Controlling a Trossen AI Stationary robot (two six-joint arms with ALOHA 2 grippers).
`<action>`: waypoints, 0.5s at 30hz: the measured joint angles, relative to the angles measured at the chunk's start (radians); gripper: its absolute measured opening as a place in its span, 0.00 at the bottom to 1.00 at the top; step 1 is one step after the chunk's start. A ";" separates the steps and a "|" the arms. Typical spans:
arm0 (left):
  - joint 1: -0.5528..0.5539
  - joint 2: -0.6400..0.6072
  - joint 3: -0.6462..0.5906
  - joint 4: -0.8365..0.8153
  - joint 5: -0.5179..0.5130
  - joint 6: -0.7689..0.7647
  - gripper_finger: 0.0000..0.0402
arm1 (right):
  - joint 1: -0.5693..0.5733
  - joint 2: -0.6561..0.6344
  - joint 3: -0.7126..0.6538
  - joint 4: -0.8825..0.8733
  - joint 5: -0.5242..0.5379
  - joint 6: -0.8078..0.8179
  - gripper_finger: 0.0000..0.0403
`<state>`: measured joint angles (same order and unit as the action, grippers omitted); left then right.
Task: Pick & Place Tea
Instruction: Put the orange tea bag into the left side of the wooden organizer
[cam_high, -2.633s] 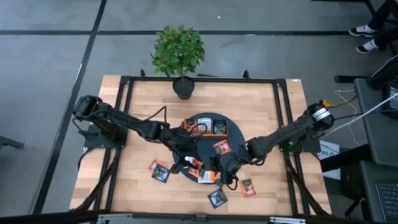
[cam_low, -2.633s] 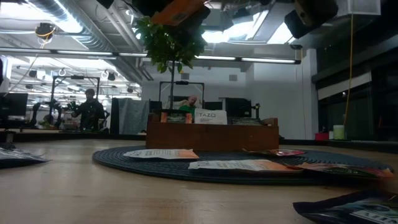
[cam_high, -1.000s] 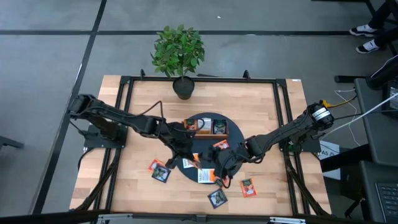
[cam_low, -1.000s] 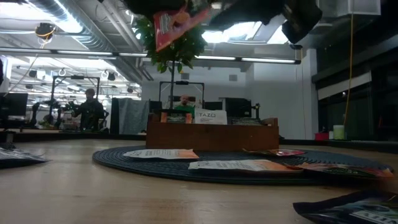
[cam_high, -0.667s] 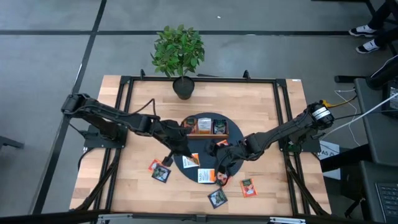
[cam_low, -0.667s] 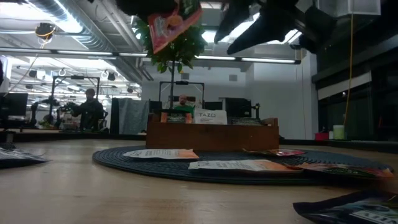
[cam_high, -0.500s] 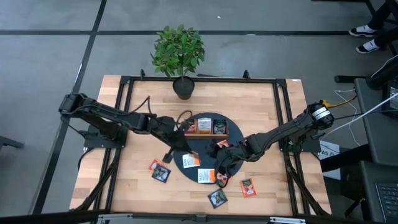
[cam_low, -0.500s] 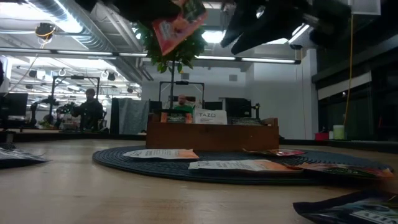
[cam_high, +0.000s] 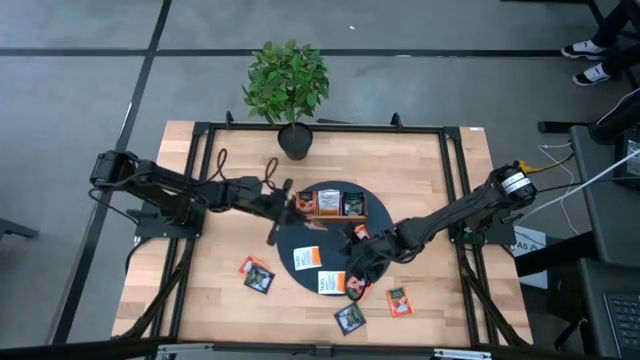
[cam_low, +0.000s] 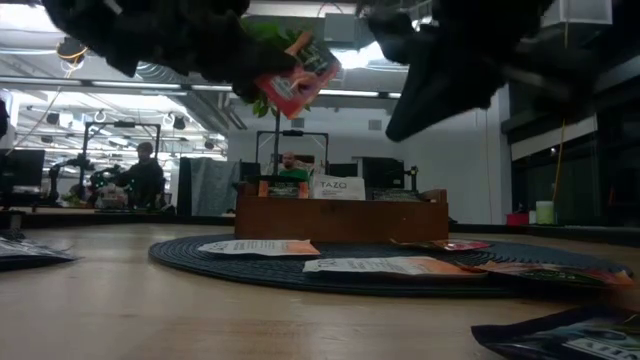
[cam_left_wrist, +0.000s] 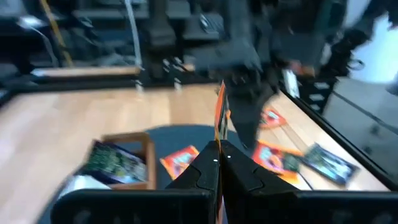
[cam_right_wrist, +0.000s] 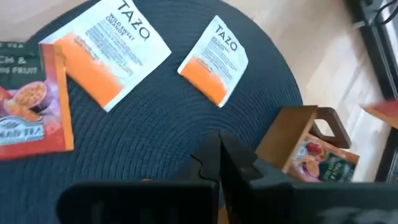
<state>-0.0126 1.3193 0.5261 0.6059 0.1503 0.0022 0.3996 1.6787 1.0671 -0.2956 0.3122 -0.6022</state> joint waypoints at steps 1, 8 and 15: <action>0.003 0.000 -0.015 0.034 -0.011 -0.001 0.01 | 0.000 0.000 -0.018 0.030 0.000 0.000 0.01; 0.015 0.000 -0.127 0.249 -0.131 -0.035 0.01 | 0.000 -0.003 -0.083 0.085 0.008 0.193 0.01; -0.005 0.028 -0.196 0.397 -0.274 -0.069 0.01 | 0.000 -0.003 -0.150 0.215 0.008 0.285 0.01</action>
<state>-0.0172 1.3477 0.3301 1.0030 -0.1237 -0.0669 0.3996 1.6752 0.9172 -0.0808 0.3202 -0.3176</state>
